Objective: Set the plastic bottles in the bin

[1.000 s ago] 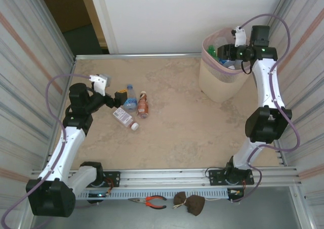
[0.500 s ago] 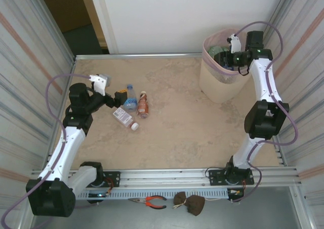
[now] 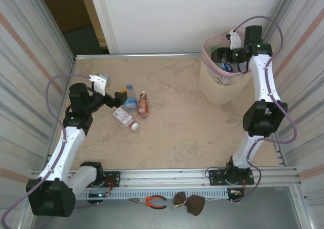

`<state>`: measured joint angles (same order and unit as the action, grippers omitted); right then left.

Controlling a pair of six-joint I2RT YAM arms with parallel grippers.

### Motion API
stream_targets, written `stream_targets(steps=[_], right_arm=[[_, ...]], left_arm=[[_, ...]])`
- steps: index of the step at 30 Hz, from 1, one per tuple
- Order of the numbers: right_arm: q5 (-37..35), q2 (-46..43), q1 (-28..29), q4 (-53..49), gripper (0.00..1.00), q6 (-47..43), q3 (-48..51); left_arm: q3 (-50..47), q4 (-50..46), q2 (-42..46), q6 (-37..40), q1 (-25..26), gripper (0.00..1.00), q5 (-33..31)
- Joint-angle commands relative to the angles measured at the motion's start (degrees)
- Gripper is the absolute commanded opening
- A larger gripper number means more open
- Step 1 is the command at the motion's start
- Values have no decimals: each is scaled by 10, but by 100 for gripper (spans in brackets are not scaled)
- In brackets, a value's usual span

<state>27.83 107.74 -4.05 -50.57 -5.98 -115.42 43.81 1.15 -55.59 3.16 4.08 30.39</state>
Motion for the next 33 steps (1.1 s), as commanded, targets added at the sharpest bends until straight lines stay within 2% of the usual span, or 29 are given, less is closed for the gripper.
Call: stream_targets(steps=[1,6,10,14,16,18,22,26,33], right_arm=[[-17,-36,11,-12,89,25,-29],[-47,-39,26,-7,79,46,-33],[-69,-33,35,-15,62,55,-32],[-89,-20,43,-34,52,43,-22],[-109,-16,47,-42,42,38,-9],[-123,-13,51,-45,37,34,13],[-152,-16,56,-35,37,34,66],[-170,-11,58,-48,36,37,70],[-176,-34,71,-43,48,48,28]], left_arm=[[10,15,4,-1,-5,99,8],[9,14,5,1,-4,99,7],[9,14,4,0,-5,99,6],[9,14,4,1,-5,99,7],[10,14,4,0,-5,99,7],[10,14,5,1,-5,99,7],[9,13,4,1,-5,99,7],[10,14,2,1,-5,99,8],[11,14,2,0,-5,98,8]])
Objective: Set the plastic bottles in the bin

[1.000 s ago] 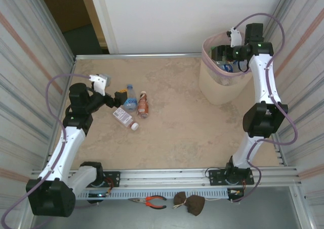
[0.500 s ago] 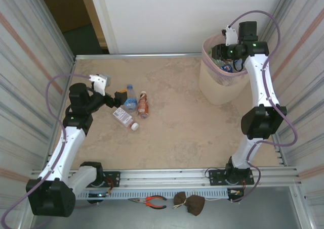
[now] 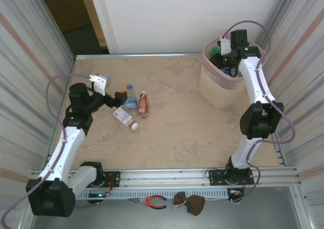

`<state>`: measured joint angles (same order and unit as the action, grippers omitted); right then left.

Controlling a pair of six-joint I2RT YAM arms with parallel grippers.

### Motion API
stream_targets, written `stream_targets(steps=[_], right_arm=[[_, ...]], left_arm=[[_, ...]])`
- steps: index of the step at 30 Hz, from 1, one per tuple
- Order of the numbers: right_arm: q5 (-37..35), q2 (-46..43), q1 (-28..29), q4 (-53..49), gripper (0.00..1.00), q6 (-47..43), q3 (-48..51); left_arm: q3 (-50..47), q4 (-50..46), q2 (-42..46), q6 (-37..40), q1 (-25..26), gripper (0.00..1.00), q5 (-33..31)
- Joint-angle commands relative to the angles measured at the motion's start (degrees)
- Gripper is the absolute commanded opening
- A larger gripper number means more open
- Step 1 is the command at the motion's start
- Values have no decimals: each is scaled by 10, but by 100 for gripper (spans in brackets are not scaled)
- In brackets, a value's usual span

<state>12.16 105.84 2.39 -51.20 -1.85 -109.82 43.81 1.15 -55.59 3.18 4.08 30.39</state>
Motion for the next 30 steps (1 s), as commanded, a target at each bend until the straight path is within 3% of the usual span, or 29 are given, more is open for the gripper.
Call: stream_targets(steps=[1,5,17,23,30], right_arm=[[-19,-18,8,-37,50,9,-35],[-23,-39,18,-38,56,17,-58],[-29,-116,79,-25,56,22,-65],[-26,-138,143,-12,56,41,-47],[-62,-131,262,38,55,82,15]], left_arm=[[11,14,4,1,-5,99,8],[10,12,4,2,-5,99,5],[12,12,1,0,-4,99,10],[13,11,3,-2,-5,99,9],[13,11,3,-2,-4,99,8]])
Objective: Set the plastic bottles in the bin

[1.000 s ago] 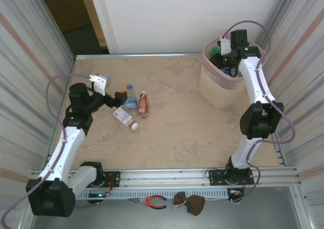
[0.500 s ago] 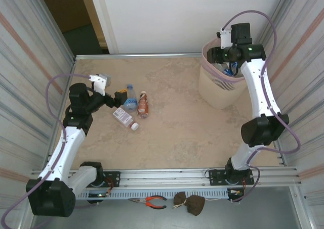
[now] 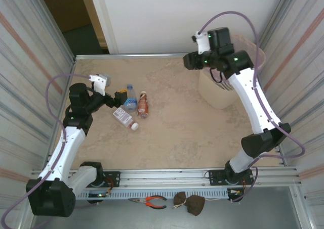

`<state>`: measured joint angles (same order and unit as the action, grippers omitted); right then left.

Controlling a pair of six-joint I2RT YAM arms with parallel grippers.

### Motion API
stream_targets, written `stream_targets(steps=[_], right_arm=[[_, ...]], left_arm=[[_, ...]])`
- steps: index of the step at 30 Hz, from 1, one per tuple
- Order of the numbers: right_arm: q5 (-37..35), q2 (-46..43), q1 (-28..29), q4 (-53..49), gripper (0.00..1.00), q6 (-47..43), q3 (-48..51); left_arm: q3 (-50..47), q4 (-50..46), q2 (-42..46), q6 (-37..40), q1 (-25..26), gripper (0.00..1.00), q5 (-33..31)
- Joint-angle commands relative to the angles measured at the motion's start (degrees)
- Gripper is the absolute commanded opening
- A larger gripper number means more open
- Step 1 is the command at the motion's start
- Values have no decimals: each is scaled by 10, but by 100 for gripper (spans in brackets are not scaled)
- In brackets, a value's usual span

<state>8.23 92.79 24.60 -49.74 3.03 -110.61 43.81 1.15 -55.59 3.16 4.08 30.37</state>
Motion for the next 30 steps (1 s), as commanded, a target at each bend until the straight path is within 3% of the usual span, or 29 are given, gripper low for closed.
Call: stream_targets(steps=[1,6,11,17,24,30], right_arm=[[-30,2,55,35,55,41,28],[-51,46,121,59,55,77,65],[-88,105,167,74,59,193,74],[-53,182,184,92,67,331,77],[-30,258,199,115,79,393,60],[2,311,211,120,81,417,37]], left_arm=[[13,11,3,-2,-5,99,7],[13,11,1,-2,-5,99,7],[13,10,0,-1,-4,99,6],[13,10,-1,1,-4,99,5],[13,9,1,1,-5,99,4],[13,9,2,2,-5,99,4]])
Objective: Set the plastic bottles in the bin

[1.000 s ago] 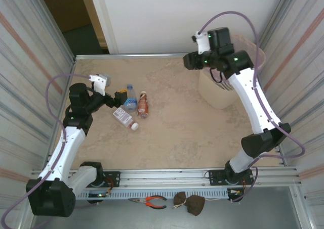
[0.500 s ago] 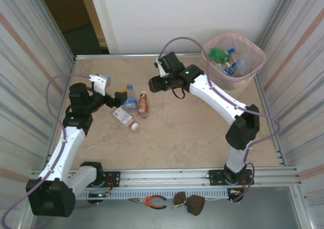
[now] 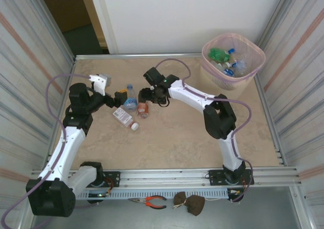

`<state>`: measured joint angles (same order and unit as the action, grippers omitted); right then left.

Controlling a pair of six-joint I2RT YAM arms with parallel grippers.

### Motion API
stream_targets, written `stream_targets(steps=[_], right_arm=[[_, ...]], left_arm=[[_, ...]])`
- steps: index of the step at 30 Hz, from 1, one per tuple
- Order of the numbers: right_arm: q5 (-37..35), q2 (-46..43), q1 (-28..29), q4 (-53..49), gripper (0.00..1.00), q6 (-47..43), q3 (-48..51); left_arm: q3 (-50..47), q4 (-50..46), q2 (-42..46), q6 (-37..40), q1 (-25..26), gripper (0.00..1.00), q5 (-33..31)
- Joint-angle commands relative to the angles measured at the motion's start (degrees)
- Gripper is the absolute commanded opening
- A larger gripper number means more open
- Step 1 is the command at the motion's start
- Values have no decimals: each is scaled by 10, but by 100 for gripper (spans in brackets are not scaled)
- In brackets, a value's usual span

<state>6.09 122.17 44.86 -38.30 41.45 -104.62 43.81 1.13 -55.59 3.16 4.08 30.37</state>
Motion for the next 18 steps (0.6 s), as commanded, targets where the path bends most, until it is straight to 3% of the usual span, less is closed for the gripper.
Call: stream_targets(steps=[1,18], right_arm=[[28,25,10,6,81,36,-23],[34,121,18,-15,77,48,-81]], left_arm=[[13,9,2,2,-5,99,3],[13,8,5,3,-5,99,2]])
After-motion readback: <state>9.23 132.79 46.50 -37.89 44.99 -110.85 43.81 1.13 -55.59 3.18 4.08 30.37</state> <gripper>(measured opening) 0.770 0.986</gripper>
